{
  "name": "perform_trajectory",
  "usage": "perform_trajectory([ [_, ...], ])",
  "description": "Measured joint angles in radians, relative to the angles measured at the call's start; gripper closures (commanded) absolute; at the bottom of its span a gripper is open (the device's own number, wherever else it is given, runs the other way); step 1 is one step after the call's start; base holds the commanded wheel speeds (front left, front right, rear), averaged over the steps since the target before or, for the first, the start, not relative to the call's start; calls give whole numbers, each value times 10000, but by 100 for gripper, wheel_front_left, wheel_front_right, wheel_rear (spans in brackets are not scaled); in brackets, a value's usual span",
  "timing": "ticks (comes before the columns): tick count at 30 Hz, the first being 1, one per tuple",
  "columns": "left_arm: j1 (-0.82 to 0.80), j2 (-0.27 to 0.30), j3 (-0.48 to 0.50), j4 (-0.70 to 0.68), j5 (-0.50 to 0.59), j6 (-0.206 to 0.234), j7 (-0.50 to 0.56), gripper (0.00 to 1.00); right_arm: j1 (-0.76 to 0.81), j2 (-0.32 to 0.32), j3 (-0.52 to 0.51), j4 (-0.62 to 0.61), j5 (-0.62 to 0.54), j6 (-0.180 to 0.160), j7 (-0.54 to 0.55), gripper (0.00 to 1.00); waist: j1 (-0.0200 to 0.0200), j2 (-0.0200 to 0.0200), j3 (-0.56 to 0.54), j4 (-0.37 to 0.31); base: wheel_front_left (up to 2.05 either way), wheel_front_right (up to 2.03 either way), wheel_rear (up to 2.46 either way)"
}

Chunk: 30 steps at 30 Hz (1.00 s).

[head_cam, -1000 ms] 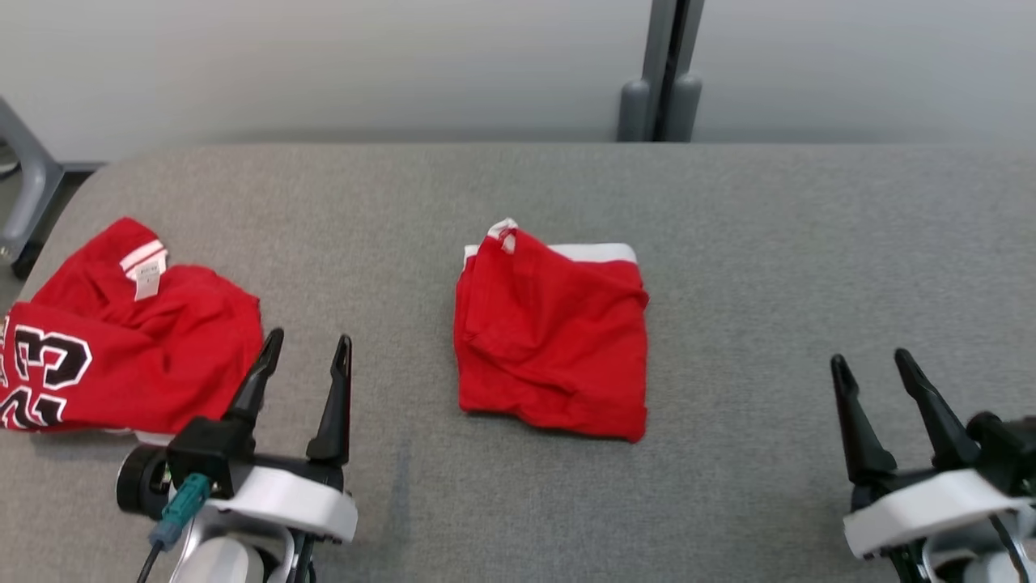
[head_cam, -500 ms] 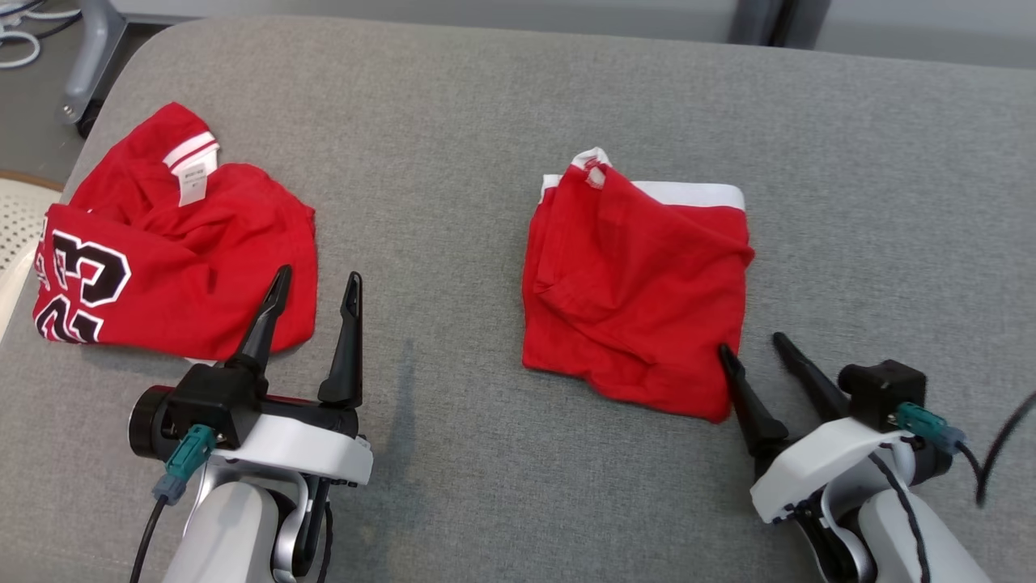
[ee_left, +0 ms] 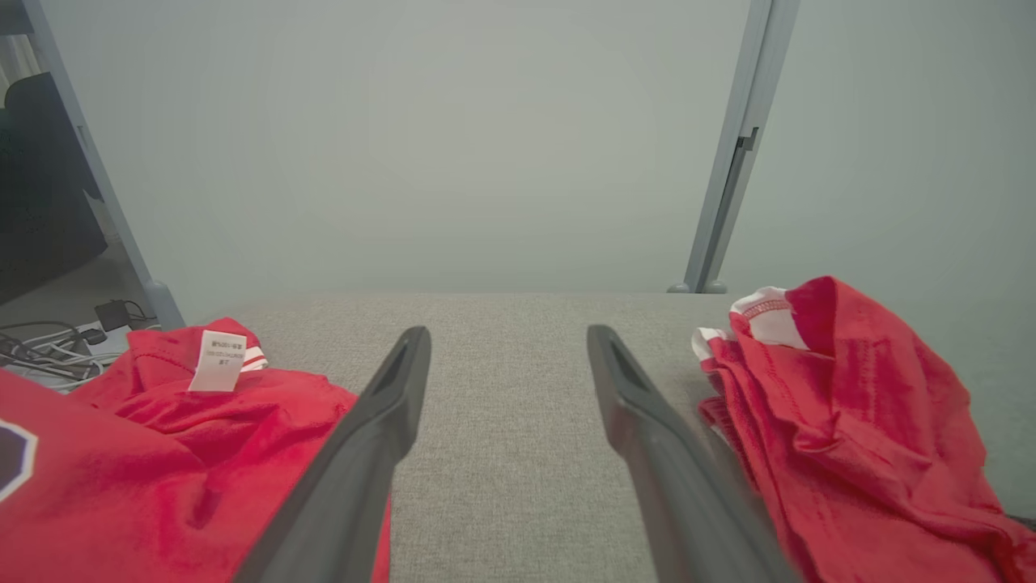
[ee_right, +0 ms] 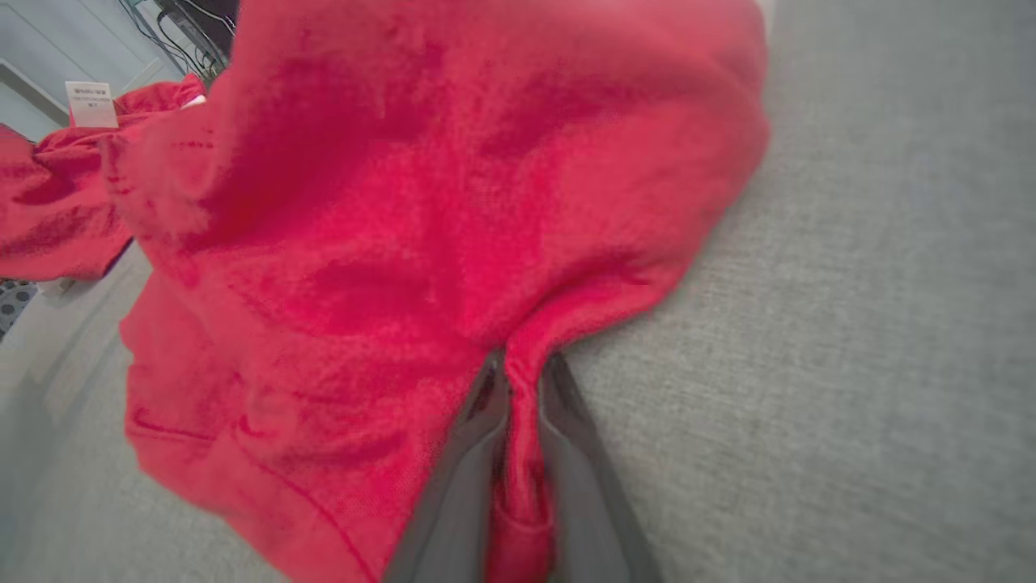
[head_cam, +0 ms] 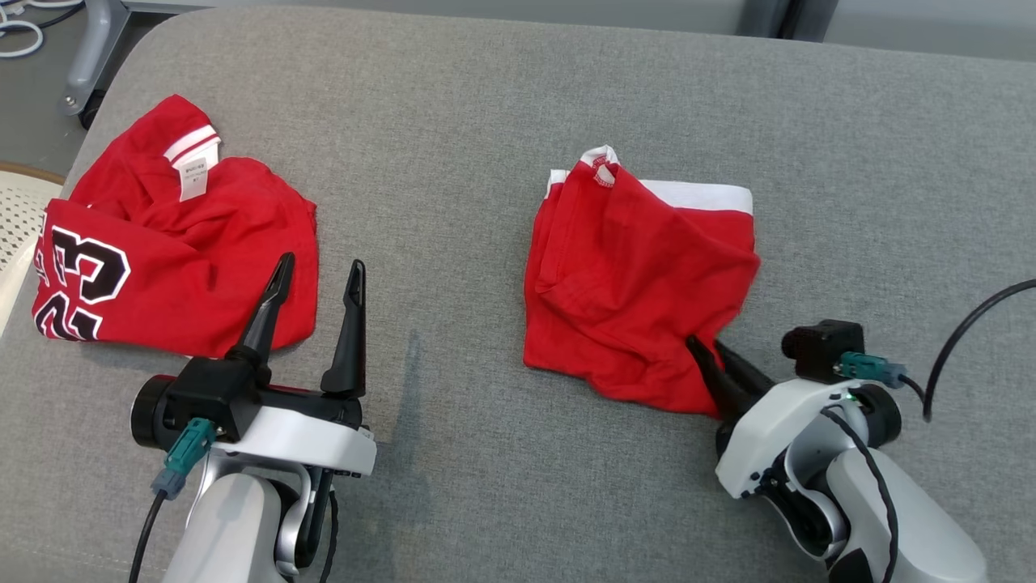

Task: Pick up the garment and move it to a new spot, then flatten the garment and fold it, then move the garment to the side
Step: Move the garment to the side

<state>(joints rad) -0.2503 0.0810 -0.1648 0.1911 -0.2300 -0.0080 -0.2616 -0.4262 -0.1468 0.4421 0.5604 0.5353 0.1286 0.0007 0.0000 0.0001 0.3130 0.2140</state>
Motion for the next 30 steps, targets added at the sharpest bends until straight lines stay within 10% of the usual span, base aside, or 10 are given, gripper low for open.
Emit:
perform_trajectory([
  [30, -393, 362, 140, -405, 681, -368, 42, 0, -79, -2431, 1114, -1751, 391, 63, 428, 100, 0, 0, 558, -3635, 0, 0, 0],
])
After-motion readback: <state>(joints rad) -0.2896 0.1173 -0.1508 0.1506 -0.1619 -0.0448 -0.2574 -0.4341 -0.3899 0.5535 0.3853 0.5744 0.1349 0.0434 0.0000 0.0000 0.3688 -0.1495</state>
